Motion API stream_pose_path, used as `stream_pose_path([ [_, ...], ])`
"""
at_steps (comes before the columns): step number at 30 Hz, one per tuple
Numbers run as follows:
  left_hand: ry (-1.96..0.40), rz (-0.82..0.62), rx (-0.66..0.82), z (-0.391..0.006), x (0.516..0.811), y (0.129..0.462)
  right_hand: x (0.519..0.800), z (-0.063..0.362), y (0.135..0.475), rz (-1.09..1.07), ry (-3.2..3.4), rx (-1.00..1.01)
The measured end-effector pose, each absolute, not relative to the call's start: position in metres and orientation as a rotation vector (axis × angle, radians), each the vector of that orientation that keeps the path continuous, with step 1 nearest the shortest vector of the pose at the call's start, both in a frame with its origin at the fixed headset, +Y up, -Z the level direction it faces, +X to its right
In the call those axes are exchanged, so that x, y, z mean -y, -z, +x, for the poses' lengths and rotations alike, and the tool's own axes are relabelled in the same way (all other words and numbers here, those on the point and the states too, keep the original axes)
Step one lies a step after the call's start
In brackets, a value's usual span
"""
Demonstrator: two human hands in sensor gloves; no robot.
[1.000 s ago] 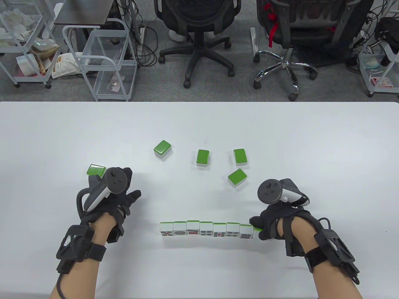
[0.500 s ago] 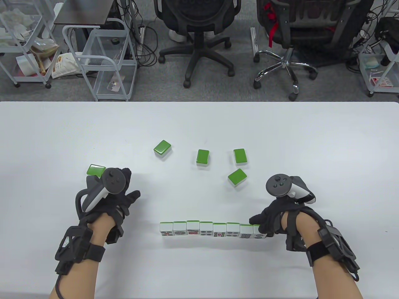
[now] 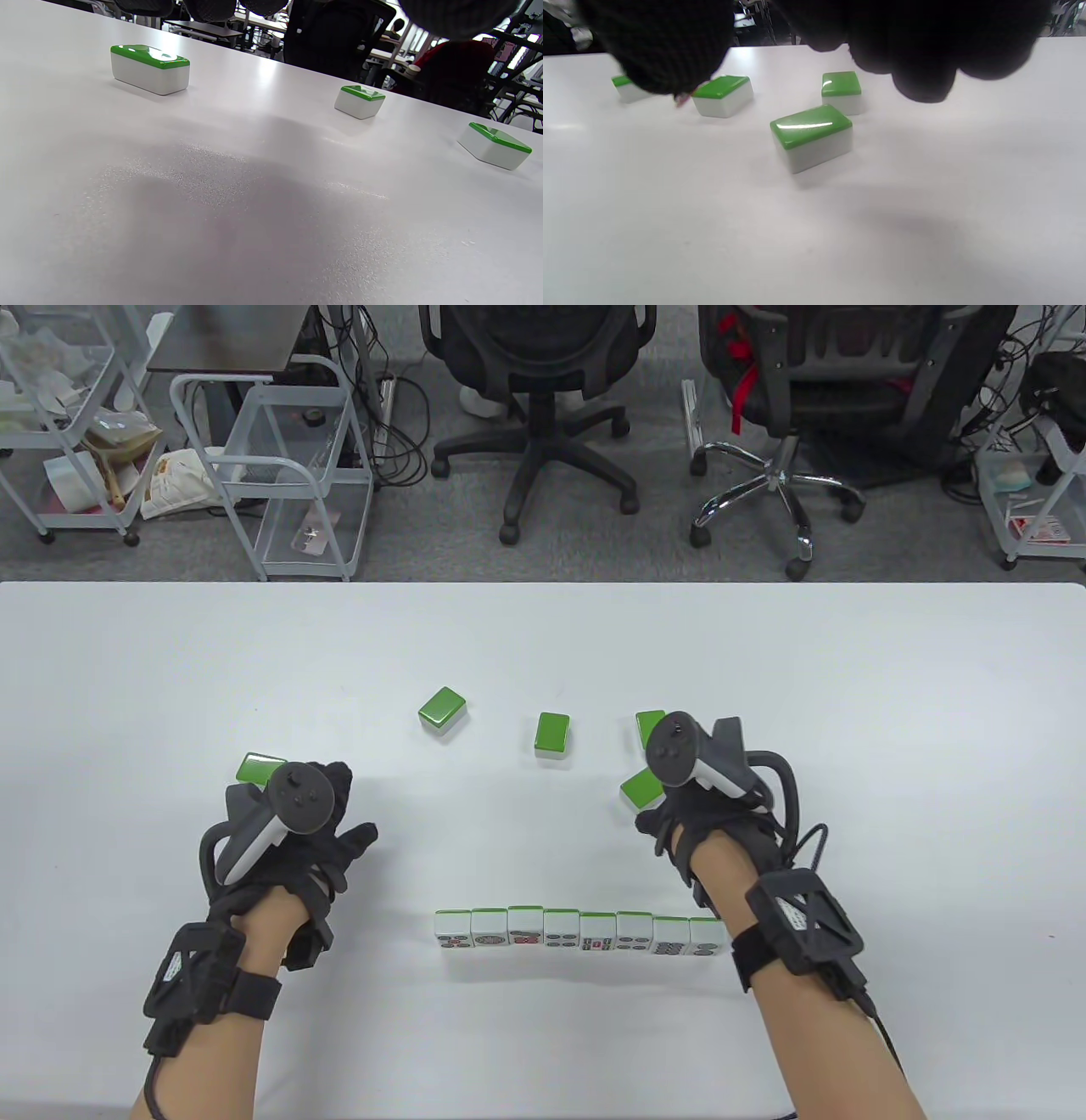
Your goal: Stand mahjong tiles upright in a row
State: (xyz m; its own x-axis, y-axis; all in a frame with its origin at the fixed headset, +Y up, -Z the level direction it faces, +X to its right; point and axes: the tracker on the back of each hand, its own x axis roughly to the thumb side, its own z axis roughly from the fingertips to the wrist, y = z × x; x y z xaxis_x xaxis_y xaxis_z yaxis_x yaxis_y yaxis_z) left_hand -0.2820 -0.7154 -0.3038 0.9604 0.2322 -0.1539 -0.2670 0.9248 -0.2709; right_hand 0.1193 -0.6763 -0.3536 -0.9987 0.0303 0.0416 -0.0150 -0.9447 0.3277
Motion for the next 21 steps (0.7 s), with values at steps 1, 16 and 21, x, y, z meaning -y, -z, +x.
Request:
stream_pose_path([
  [1, -0.257, -0.293, -0.120, -0.282, 0.715, 0.304, 0.682, 0.111, 0.358, 0.039, -3.116, -0.532],
  [16, -0.264, -0.292, -0.111, -0.282, 0.717, 0.306, 0.737, 0.073, 0.389, -0.077, -3.447, -0.518],
  [21, -0.258, -0.297, -0.116, -0.282, 0.719, 0.307, 0.742, 0.072, 0.392, -0.059, -3.524, -0.419],
])
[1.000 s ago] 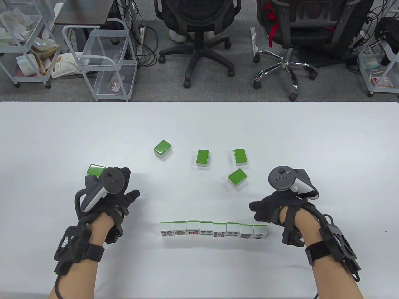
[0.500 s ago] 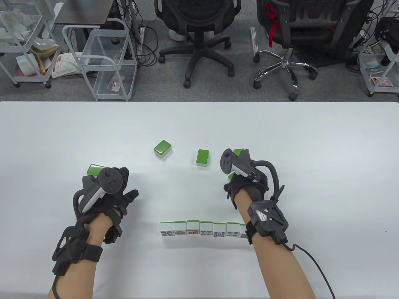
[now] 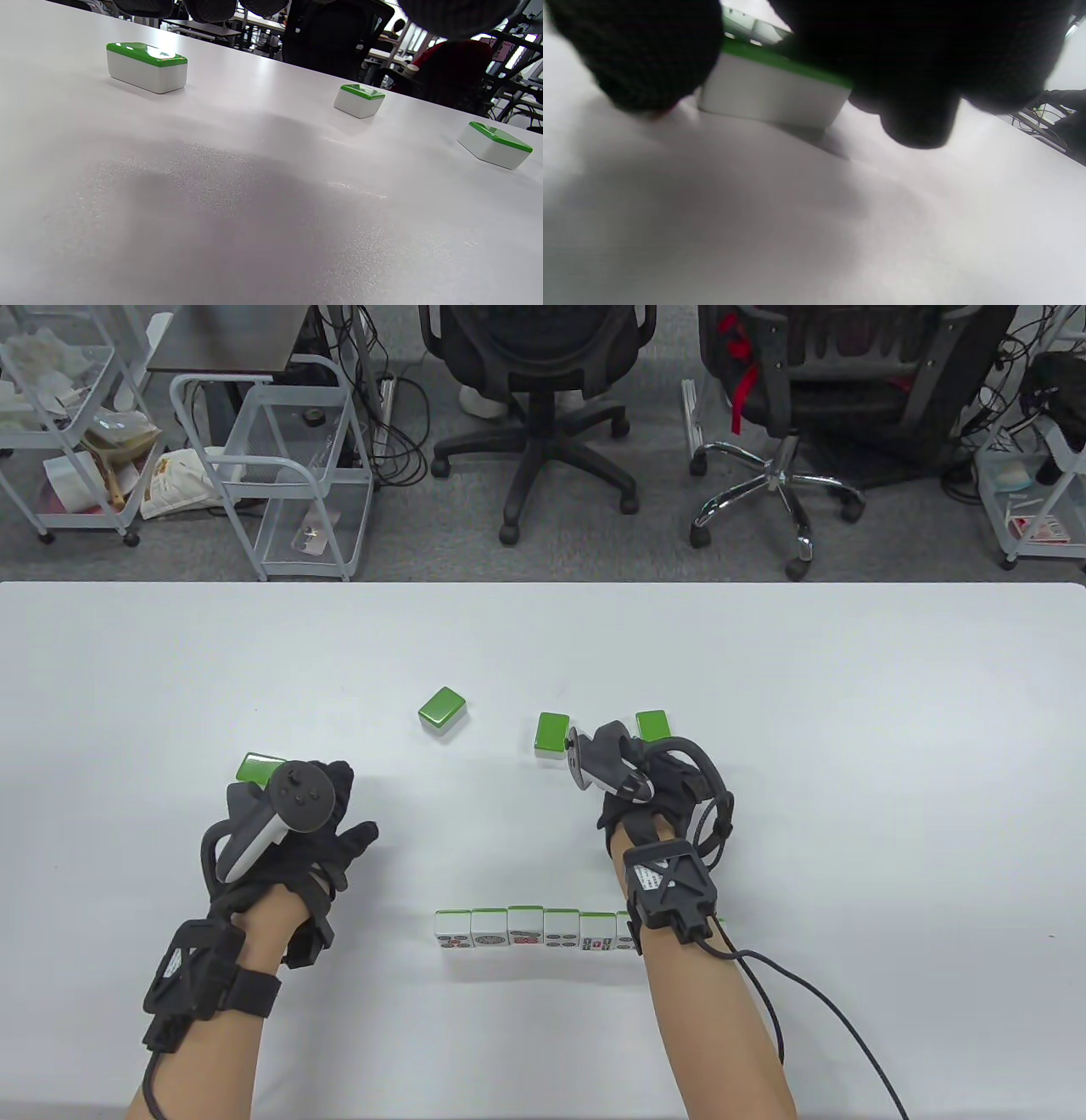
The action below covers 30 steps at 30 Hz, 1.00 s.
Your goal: Stand mahjong tiles upright in a row
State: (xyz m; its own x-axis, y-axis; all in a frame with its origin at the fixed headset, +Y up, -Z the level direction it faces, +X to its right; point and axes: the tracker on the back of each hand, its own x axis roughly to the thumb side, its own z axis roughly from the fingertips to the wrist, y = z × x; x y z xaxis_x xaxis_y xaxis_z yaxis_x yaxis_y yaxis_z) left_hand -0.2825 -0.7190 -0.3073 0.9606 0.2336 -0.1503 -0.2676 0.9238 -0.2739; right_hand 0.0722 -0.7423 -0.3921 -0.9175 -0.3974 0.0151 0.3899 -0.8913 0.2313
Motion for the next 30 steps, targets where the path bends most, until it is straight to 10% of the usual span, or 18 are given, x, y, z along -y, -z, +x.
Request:
stream_pose_path([
  [18, -0.265, -0.295, -0.115, -0.282, 0.719, 0.306, 0.696, 0.179, 0.351, -0.001, 3.358, 0.727],
  [30, -0.244, -0.305, -0.118, -0.281, 0.721, 0.304, 0.719, 0.263, 0.290, -0.133, 3.329, 1.442],
])
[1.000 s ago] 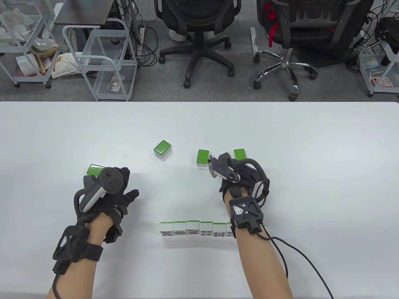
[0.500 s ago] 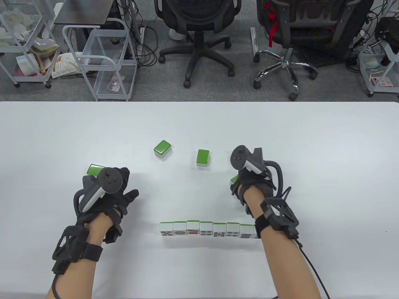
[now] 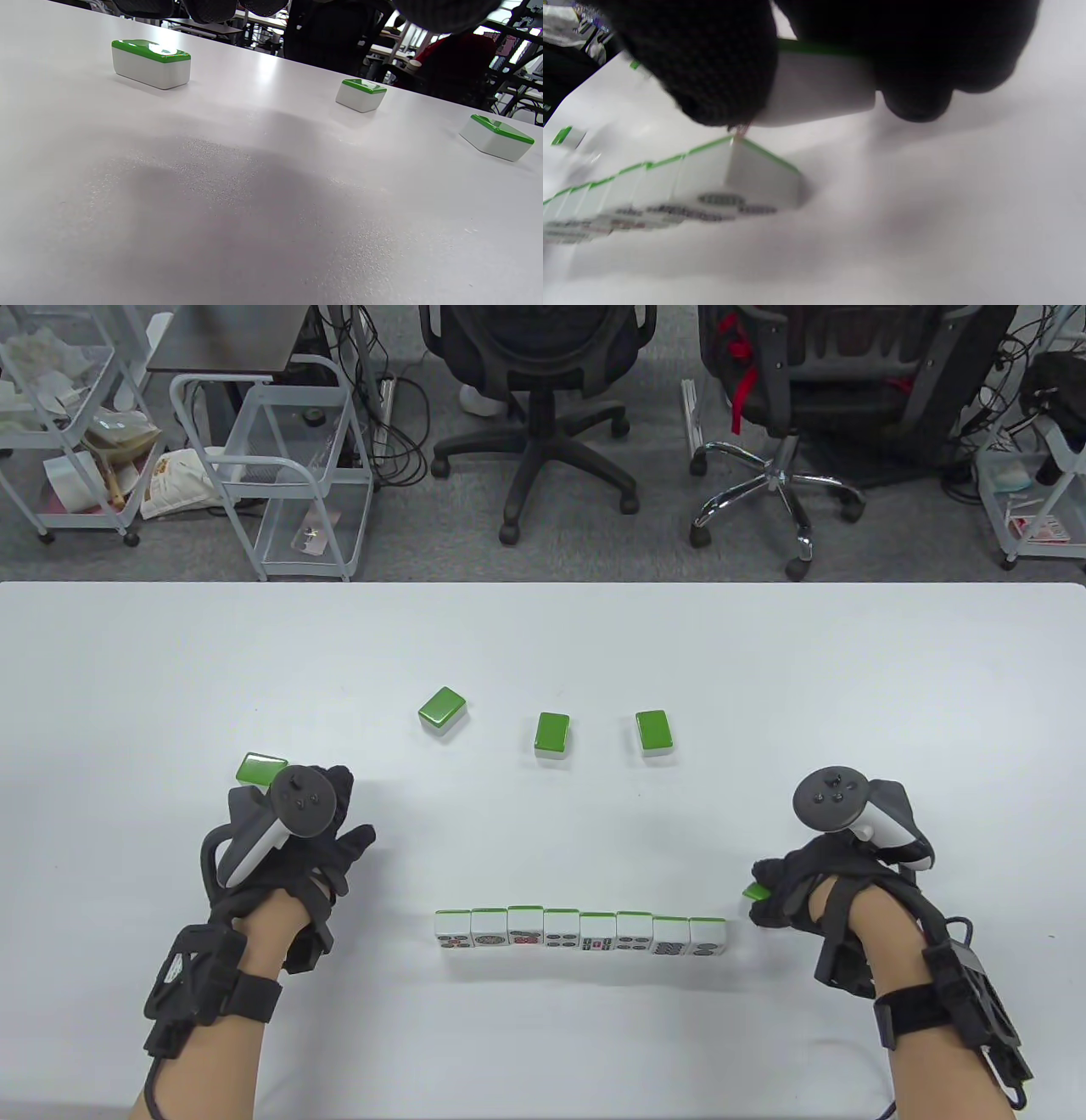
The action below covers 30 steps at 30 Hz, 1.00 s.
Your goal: Stand mahjong tiles upright in a row
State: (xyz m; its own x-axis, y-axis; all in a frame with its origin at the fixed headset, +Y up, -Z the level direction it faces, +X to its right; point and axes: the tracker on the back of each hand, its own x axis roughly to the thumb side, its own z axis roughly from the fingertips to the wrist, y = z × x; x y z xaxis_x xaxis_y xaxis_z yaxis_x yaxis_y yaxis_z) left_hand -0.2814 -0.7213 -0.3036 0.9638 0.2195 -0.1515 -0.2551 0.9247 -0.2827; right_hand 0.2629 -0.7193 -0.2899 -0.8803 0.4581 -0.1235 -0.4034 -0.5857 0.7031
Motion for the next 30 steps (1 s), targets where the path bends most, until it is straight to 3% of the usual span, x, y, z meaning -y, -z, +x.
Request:
stream_pose_path([
  [6, -0.236, -0.307, -0.122, -0.282, 0.721, 0.303, 0.738, 0.249, 0.286, 0.190, -2.428, -1.176],
  [23, -0.227, -0.322, -0.127, -0.283, 0.724, 0.304, 0.747, 0.256, 0.296, 0.253, -2.346, -1.102],
  [26, -0.228, -0.325, -0.126, -0.283, 0.724, 0.304, 0.740, 0.260, 0.297, 0.251, -2.317, -1.079],
  [30, -0.228, -0.324, -0.127, -0.283, 0.725, 0.304, 0.705, 0.264, 0.301, 0.260, -2.363, -0.877],
])
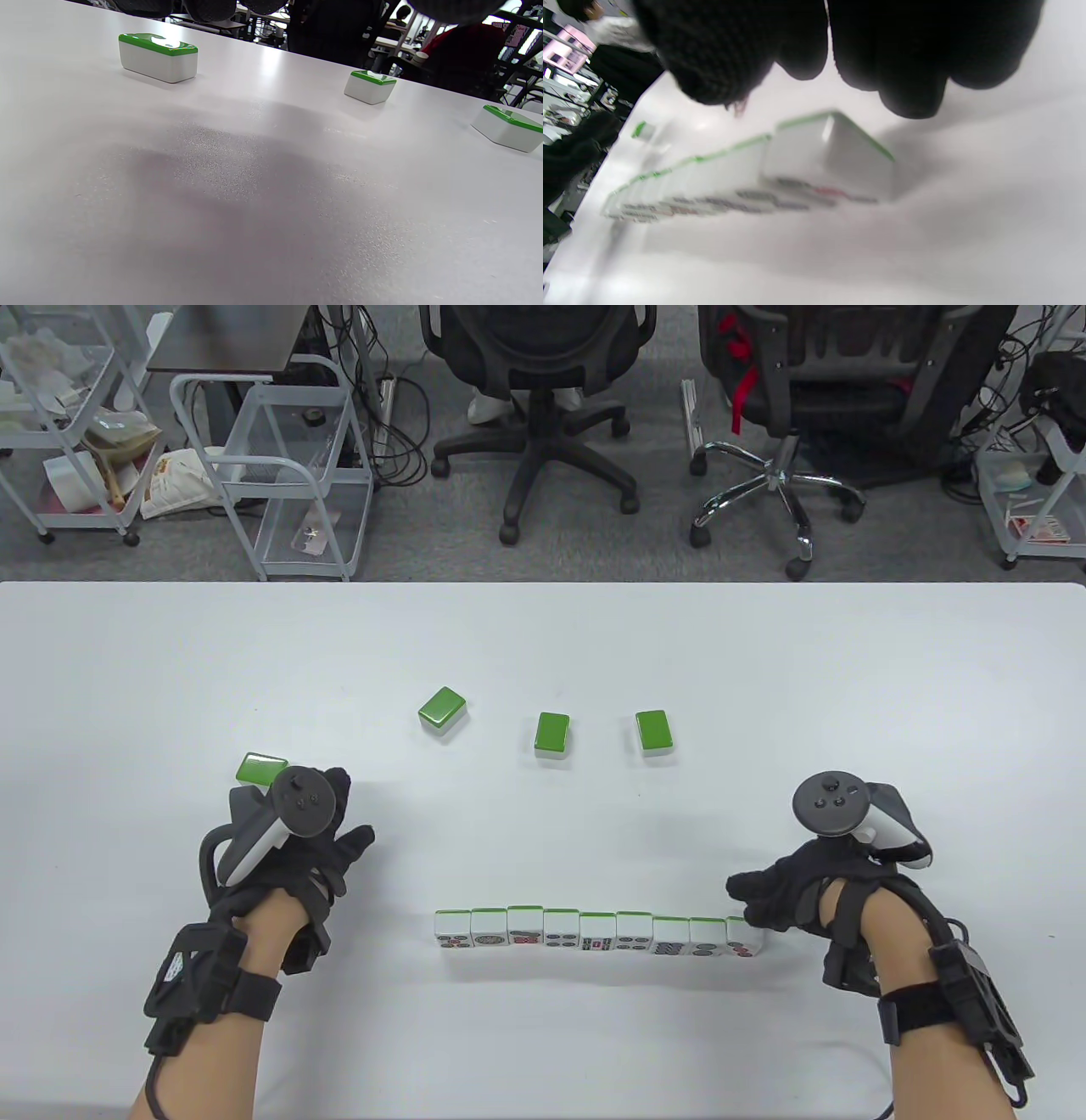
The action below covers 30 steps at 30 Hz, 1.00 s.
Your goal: Stand mahjong tiles upright in a row
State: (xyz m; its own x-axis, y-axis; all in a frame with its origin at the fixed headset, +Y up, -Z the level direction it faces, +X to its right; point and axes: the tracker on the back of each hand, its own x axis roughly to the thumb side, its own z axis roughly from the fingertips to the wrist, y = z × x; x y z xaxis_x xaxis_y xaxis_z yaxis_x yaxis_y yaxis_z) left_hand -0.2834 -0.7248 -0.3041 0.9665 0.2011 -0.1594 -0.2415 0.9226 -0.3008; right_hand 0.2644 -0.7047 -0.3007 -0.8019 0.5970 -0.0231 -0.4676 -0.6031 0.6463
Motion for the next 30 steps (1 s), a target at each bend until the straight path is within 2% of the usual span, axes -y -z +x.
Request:
stream_pose_path([
  [4, -0.222, -0.328, -0.126, -0.283, 0.725, 0.304, 0.673, 0.263, 0.304, 0.230, -2.468, -0.665],
  [6, -0.221, -0.326, -0.126, -0.283, 0.725, 0.304, 0.661, 0.260, 0.307, 0.187, -2.595, -0.493],
  [8, -0.218, -0.325, -0.127, -0.283, 0.725, 0.304, 0.660, 0.255, 0.309, 0.128, -2.703, -0.326],
  [10, -0.215, -0.327, -0.128, -0.283, 0.725, 0.305, 0.668, 0.250, 0.312, 0.094, -2.774, -0.244],
  [15, -0.204, -0.328, -0.129, -0.282, 0.725, 0.305, 0.699, 0.246, 0.316, 0.065, -2.825, -0.275],
  [21, -0.206, -0.321, -0.135, -0.281, 0.722, 0.307, 0.707, 0.245, 0.317, 0.068, -2.799, -0.310],
  [25, -0.190, -0.246, -0.180, -0.296, 0.700, 0.314, 0.705, 0.243, 0.316, 0.088, -2.803, -0.305],
  [30, -0.073, -0.229, -0.282, -0.332, 0.673, 0.332, 0.706, 0.244, 0.317, 0.088, -2.781, -0.339],
])
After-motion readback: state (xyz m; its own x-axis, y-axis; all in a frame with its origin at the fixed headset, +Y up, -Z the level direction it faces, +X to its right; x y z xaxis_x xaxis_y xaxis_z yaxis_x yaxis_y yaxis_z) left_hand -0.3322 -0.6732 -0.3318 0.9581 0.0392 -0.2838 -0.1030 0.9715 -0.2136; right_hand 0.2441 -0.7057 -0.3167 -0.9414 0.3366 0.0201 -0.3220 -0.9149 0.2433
